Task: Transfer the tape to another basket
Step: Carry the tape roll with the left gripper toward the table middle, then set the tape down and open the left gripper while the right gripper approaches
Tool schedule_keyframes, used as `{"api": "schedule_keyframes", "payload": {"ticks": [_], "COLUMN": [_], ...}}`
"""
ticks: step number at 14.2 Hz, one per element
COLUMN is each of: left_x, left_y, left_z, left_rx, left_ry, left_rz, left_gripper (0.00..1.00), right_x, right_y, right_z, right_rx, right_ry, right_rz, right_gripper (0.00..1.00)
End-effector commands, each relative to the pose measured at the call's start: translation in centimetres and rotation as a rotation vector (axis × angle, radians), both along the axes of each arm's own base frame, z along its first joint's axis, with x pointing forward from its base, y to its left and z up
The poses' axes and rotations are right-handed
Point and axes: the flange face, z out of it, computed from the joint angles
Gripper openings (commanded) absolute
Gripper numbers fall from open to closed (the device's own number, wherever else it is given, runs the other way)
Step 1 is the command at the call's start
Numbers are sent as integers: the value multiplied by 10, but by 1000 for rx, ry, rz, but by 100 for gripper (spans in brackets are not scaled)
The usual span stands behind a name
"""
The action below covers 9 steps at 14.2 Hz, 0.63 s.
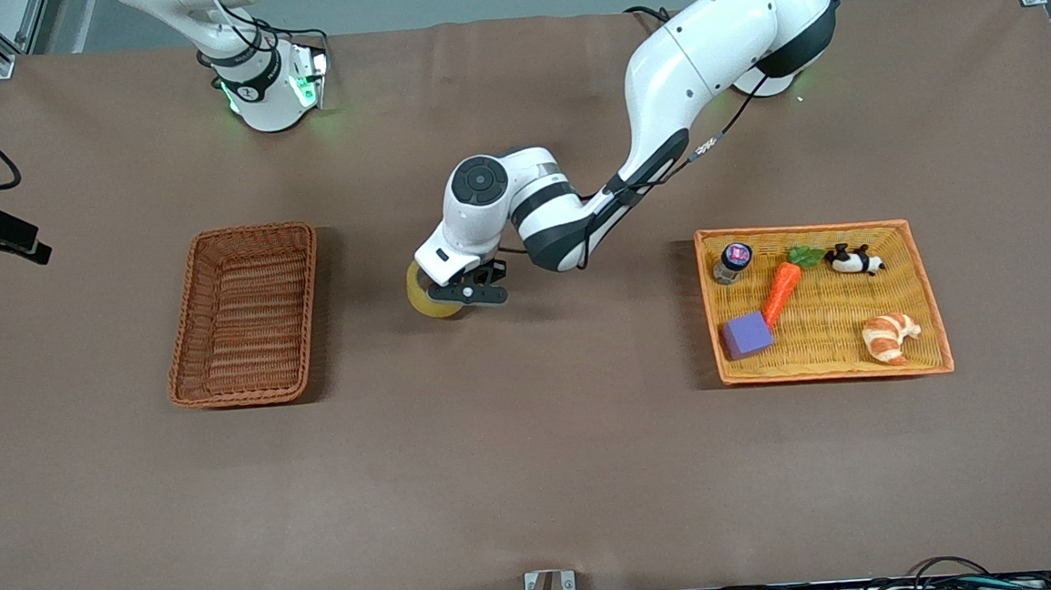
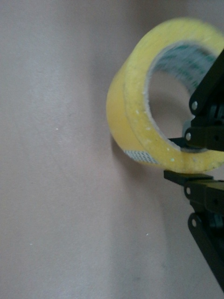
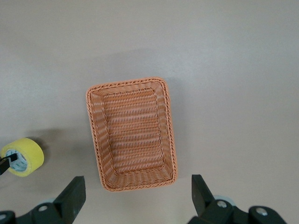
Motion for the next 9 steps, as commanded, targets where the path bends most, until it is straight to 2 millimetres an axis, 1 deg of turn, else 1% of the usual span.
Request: {"api": "schedule_keyframes", "payload": {"ticks": [1,2,3,4,5,6,7,8,9], "left_x": [13,15,14,12,6,3,0,6,6], "left_y": [5,6,10,15,23,32,43,60,71], "left_z": [19,30,33,50,71,93,121,142,159], "left_rx": [-15,-20,-1,50,137,210,285,349,368], "left_ry": [-17,-29,-27,-25,-17,-16,-48,-80,-87], "left_rz": [27,31,29,30,38,39,34,48,66], "left_gripper": [91,94,100,100,100,100,100,100,100], "right_x": [5,5,5,6,10,15,23,29,33], "right_y": [-5,-5,-5,-5,-1,8,26,47,69], "right_z": [-6,-6,-6,-8,-12,-18,-28,-38,-50], "right_rx": [15,15,15,15,16,17,18,18,18], "right_ry": [-10,-10,-11,-8,-5,-7,-2,3,2], "right_rz": [-5,-5,-5,-5,2,17,48,85,119], "right_gripper": [100,100,100,100,100,100,100,100,100]}}
